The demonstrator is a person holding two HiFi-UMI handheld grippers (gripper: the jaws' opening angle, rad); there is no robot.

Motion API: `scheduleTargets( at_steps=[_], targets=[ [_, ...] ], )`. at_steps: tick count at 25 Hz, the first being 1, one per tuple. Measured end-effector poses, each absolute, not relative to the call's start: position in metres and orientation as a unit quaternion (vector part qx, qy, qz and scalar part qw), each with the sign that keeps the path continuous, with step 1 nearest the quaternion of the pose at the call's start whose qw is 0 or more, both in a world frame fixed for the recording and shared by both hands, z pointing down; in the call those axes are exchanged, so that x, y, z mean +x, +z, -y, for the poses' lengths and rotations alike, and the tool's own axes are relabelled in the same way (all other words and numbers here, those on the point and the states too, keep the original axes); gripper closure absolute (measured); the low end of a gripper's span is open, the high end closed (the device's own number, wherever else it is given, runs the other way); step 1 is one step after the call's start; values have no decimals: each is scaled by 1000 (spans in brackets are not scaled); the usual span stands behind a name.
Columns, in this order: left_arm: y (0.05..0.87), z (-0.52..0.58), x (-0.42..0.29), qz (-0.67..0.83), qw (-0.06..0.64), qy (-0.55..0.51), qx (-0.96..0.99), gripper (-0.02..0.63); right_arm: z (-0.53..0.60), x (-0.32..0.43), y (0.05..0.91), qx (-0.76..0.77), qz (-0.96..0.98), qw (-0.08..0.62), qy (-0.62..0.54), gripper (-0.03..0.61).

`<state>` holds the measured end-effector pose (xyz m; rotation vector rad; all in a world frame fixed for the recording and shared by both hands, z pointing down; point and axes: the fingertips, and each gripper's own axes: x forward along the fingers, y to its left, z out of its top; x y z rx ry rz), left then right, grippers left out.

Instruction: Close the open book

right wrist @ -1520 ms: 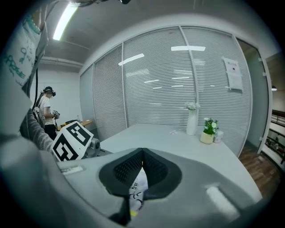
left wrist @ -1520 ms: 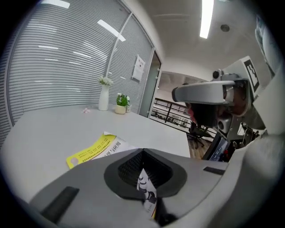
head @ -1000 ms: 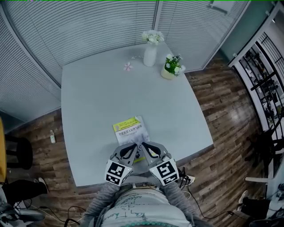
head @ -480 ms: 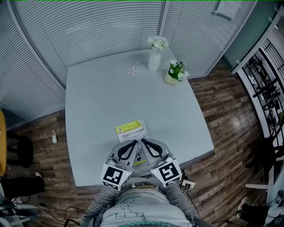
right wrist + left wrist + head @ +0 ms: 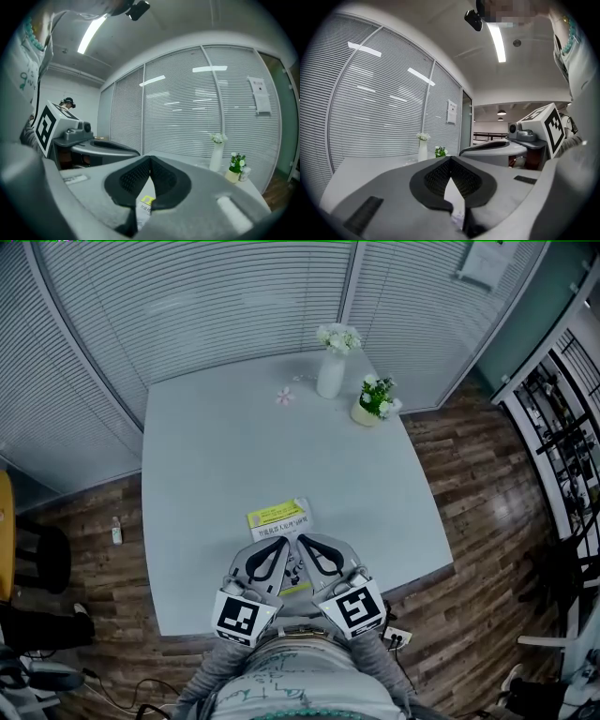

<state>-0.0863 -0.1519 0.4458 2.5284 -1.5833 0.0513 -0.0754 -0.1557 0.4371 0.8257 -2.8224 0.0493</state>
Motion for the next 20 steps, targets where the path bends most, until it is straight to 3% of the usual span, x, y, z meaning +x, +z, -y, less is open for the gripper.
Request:
scheduleTargets(
  at_steps=[20],
  targets=[
    [448,157,-93,539,84,12,838,615,156,-85,446,259,959,112,21,578]
  ],
)
